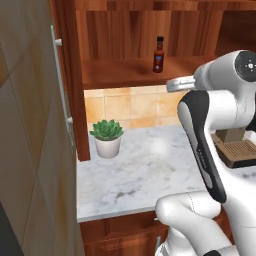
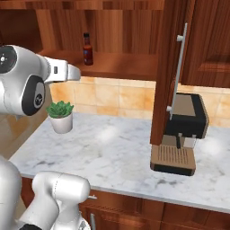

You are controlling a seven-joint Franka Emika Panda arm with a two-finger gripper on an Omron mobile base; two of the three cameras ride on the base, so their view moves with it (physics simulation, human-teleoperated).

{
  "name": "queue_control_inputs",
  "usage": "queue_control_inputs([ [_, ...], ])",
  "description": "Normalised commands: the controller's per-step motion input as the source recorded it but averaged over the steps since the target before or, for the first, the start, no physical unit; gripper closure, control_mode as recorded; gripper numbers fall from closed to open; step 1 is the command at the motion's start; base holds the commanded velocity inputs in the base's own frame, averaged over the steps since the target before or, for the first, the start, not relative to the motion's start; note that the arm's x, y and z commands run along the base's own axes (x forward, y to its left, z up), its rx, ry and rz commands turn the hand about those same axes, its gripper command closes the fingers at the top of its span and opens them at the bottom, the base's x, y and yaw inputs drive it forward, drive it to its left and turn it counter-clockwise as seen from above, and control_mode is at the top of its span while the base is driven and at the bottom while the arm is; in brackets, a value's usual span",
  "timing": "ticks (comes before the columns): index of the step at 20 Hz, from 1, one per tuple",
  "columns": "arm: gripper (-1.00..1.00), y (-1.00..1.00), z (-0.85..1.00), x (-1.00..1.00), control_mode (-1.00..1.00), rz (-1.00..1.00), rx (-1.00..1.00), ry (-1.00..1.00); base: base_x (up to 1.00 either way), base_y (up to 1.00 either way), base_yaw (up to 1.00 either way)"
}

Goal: Take 2 condiments from the cabinet and move them on the counter near the stove.Make sure the condiments are lined up with each other, next to each other.

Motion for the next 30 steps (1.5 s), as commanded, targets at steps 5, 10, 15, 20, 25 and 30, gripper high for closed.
queue_control_inputs([
  [5, -1.00, 0.00, 0.10, 0.29, -1.00, 0.00, 0.04, 0.00, 0.00, 0.00, 0.00],
  [10, -1.00, 0.00, 0.01, 0.38, -1.00, 0.00, 0.10, 0.00, 0.00, 0.00, 0.00],
  [15, -1.00, 0.00, 0.00, 0.30, -1.00, -0.01, 0.00, -0.01, 0.00, 0.00, 0.00],
  [20, -1.00, 0.00, 0.05, 0.32, -1.00, -0.01, 0.00, 0.00, 0.00, 0.00, 0.00],
  [25, -1.00, 0.00, 0.00, 0.41, -1.00, 0.00, 0.00, 0.00, 0.00, 0.00, 0.00],
  [30, -1.00, 0.01, 0.00, 0.47, -1.00, 0.00, 0.00, 0.00, 0.00, 0.00, 0.00],
])
